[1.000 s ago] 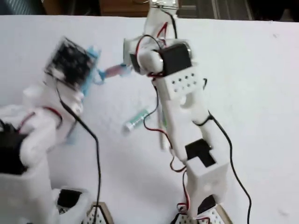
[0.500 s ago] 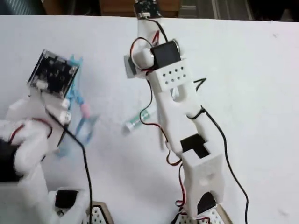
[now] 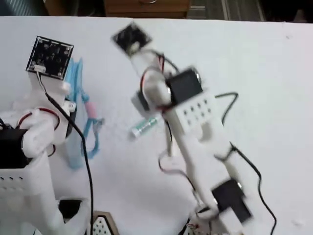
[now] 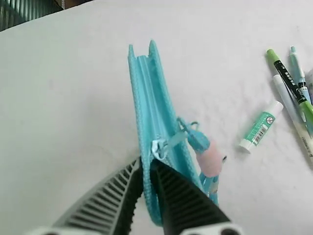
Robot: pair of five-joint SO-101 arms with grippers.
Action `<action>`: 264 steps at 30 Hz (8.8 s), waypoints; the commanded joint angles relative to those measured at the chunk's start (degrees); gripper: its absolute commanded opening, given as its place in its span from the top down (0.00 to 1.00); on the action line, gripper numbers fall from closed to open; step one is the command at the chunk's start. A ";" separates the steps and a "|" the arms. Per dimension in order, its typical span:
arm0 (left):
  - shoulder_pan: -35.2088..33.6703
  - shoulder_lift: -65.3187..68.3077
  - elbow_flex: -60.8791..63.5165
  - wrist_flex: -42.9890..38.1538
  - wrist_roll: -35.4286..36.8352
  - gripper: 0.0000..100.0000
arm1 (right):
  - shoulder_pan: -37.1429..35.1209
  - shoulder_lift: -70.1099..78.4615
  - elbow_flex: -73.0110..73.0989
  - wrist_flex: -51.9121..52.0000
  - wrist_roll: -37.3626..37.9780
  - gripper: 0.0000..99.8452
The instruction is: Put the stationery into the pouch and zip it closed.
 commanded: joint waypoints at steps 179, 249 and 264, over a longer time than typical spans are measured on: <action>-3.21 -14.29 5.10 3.43 -7.91 0.98 | 12.53 17.54 -44.22 1.71 13.45 0.56; 1.89 -6.11 -1.41 3.69 -4.48 0.98 | -11.21 14.20 -30.07 -5.93 -61.36 0.75; 1.45 -6.11 -1.58 3.60 -4.13 0.97 | -14.81 20.62 -30.24 -6.37 -59.52 0.96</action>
